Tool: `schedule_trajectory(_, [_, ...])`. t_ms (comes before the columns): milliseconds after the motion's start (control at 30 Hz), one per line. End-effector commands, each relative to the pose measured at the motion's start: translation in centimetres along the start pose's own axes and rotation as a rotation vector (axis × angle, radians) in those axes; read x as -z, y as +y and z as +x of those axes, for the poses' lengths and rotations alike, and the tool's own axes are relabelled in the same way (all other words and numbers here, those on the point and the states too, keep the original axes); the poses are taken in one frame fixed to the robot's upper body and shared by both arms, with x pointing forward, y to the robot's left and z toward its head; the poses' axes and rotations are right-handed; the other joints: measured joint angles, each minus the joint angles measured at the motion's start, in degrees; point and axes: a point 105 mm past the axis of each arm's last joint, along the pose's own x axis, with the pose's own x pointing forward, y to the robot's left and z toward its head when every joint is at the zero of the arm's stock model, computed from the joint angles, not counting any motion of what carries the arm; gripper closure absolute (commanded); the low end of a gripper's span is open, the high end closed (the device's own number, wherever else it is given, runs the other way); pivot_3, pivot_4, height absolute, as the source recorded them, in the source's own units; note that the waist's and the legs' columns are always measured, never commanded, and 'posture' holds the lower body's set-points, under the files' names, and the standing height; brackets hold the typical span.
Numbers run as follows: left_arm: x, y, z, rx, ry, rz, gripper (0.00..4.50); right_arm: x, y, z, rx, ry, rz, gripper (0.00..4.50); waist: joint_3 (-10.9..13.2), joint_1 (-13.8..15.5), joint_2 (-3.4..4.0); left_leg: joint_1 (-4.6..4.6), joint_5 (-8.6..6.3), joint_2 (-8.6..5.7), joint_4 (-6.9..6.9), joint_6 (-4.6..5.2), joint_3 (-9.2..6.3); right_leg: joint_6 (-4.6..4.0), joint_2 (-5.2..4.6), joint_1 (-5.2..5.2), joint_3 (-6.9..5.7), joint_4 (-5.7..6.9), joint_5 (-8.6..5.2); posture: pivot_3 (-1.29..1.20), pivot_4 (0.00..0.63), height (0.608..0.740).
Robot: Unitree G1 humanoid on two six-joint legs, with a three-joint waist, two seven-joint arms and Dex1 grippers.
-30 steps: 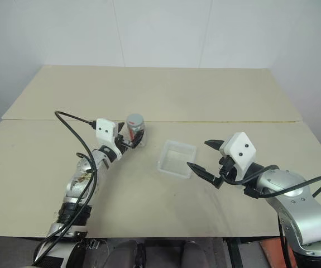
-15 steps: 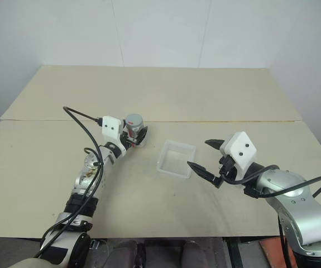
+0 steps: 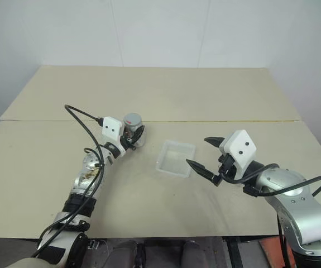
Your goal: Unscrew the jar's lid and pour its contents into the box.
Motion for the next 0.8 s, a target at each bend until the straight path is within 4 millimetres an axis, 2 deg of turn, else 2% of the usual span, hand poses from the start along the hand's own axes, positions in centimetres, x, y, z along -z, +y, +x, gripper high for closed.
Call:
schedule_trajectory(33, [-3.7,0.2,-1.1,0.145,-0.088,-0.013,2.49,-2.4,0.0,0.4,-0.012,-0.09,-0.043,0.0,0.0,0.0,0.0,0.01,0.0,0.0,-0.01,0.0,0.0,0.0,0.0,0.0,0.0,0.0,0.0,0.0,0.15,0.74])
schedule_trajectory(167, [-5.7,-0.2,-3.2,0.398,-0.1,-0.033,2.49,-4.5,0.5,1.9,-0.078,-0.184,-0.017,0.0,0.0,-0.4,0.01,0.0,0.01,0.03,0.0,-0.01,0.01,0.0,0.02,0.0,0.0,0.01,0.0,0.0,0.15,0.74])
schedule_trajectory(367, [-6.5,-1.9,-5.1,0.7,-0.075,-0.021,2.49,-6.9,2.4,4.3,-0.209,-0.278,0.039,0.0,0.0,0.0,0.01,-0.05,0.01,0.01,0.04,-0.01,0.0,0.0,0.01,0.03,-0.06,0.02,0.0,0.0,0.15,0.74])
schedule_trajectory(667, [-7.2,-3.8,-4.5,0.886,-0.089,-0.001,2.49,-9.8,4.1,7.8,-0.308,-0.323,0.093,0.0,0.0,0.2,0.02,-0.27,0.01,0.0,0.15,0.01,-0.05,0.0,0.02,-0.04,-0.21,0.16,0.0,0.0,0.15,0.74])
schedule_trajectory(800, [-7.5,-4.1,-4.3,0.937,-0.098,0.003,2.49,-9.9,4.4,8.8,-0.32,-0.3,0.111,0.0,0.0,0.1,0.02,-0.31,0.01,0.01,0.15,0.01,-0.06,0.0,0.03,-0.08,-0.24,0.17,0.0,0.0,0.15,0.74])
